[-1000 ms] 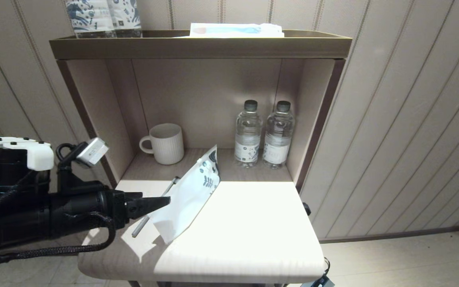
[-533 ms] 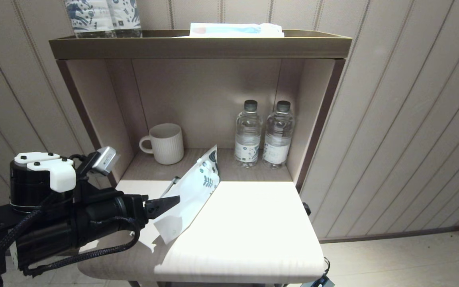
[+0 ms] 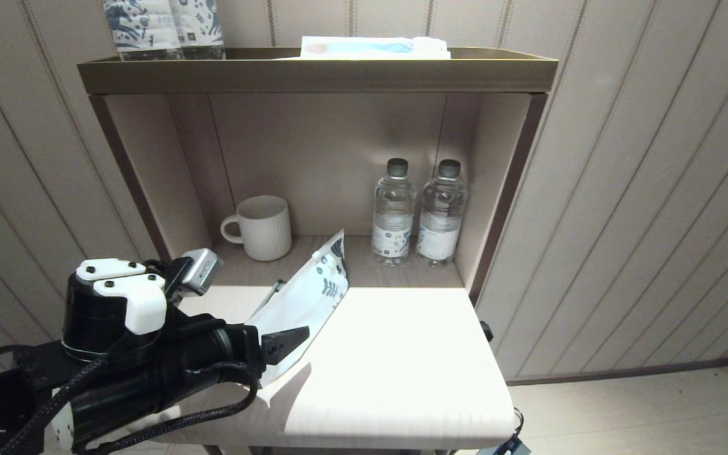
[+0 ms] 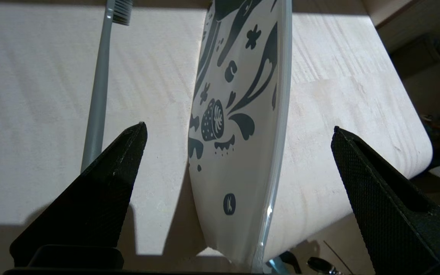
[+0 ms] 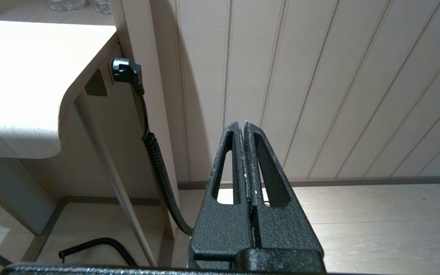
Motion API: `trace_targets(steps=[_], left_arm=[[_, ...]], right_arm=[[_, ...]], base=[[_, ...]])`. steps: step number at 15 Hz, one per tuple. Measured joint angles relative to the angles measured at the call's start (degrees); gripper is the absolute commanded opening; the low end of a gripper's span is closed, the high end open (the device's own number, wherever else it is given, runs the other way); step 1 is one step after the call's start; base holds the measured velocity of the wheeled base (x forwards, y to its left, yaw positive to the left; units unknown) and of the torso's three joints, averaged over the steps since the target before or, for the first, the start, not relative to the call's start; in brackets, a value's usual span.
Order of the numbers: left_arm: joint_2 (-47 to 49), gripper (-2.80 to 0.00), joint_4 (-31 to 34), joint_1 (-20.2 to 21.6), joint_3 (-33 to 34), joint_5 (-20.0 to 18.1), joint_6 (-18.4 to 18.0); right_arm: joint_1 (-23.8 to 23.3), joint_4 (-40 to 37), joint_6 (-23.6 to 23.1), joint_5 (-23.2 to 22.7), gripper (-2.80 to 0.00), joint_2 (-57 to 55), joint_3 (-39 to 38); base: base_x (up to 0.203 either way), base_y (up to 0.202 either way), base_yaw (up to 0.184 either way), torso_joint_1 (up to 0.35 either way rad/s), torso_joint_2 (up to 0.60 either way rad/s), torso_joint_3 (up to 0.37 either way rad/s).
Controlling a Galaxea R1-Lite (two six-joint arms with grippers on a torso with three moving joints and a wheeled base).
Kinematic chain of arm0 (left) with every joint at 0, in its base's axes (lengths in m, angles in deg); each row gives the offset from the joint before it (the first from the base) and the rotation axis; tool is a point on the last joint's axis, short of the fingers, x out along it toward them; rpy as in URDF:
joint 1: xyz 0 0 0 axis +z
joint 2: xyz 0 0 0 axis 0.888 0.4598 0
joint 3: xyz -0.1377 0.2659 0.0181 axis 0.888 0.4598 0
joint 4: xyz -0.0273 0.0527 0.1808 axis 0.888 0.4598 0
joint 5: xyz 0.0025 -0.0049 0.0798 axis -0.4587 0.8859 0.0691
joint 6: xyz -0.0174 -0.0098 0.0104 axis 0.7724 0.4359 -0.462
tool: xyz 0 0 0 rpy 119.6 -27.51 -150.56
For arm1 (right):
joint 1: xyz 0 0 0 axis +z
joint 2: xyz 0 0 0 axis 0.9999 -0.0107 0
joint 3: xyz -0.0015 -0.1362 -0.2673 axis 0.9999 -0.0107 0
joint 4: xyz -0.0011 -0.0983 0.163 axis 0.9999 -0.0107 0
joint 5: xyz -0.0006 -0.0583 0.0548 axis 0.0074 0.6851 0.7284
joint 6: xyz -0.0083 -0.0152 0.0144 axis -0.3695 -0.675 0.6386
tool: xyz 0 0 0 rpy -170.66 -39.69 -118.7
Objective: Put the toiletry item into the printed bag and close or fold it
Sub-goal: Pick up the storage bag
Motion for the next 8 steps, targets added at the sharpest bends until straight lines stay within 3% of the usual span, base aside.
trace_targets(steps=[5,6,8], left_arm=[[3.86,0.0,-0.74,-0.75,-1.61,2.83,1.18],[4.16,-2.8,-0.75,-0.77,-1.77,2.93,1.26],[4.49,-2.8,-0.83,-0.77,-2.0,3.05,1.32]], right_arm=[[0.0,-0.02,0.0,0.0,-2.8,0.0,0.0],[0.0,-0.02,0.0,0.0,-2.8,0.0,0.0],[0.0,-0.01,0.0,0.0,-2.8,0.0,0.0]], base=[[0.0,0.0,0.0,0.0,0.0,0.0],[0.0,0.0,0.0,0.0,0.0,0.0],[0.0,0.0,0.0,0.0,0.0,0.0]])
